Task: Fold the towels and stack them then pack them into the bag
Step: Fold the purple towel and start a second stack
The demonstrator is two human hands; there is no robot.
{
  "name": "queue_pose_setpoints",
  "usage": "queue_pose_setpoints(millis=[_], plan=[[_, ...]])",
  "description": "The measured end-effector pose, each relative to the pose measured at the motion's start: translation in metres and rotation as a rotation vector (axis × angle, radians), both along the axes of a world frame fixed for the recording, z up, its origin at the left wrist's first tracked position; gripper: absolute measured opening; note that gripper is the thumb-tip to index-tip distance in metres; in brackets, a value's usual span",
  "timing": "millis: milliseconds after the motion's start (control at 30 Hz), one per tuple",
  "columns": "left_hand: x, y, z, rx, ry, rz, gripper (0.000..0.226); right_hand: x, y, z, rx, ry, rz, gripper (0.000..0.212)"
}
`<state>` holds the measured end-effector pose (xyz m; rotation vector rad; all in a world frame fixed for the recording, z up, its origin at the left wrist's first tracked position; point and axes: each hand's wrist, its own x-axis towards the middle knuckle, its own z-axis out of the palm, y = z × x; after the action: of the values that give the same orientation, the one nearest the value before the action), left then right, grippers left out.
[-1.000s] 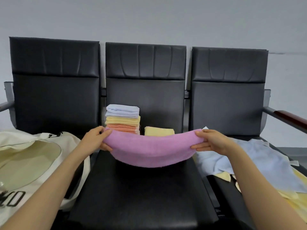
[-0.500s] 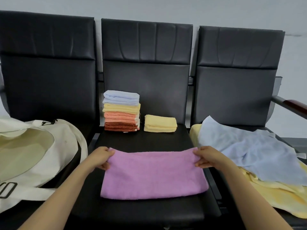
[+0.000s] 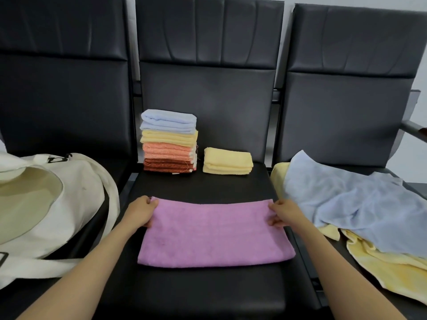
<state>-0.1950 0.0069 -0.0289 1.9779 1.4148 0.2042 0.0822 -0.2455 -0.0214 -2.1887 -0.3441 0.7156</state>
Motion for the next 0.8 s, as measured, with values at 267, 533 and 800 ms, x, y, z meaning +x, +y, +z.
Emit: queue_pose_setpoints(millis=[267, 533, 800], plan=[[-0.013, 0.004, -0.001, -0.196, 0.139, -0.067, 0.049, -0.01, -0.006, 0.0, -0.308, -0.468, 0.221, 0.035], [-0.011, -0.003, -0.001, -0.121, -0.055, -0.052, 0.038, -0.064, 0.003, 0.02, -0.23, -0.378, 0.829, 0.058], [-0.023, -0.015, 0.041, -0.289, -0.412, -0.334, 0.038, -0.092, 0.029, -0.011, -0.415, -0.458, 1.019, 0.08]])
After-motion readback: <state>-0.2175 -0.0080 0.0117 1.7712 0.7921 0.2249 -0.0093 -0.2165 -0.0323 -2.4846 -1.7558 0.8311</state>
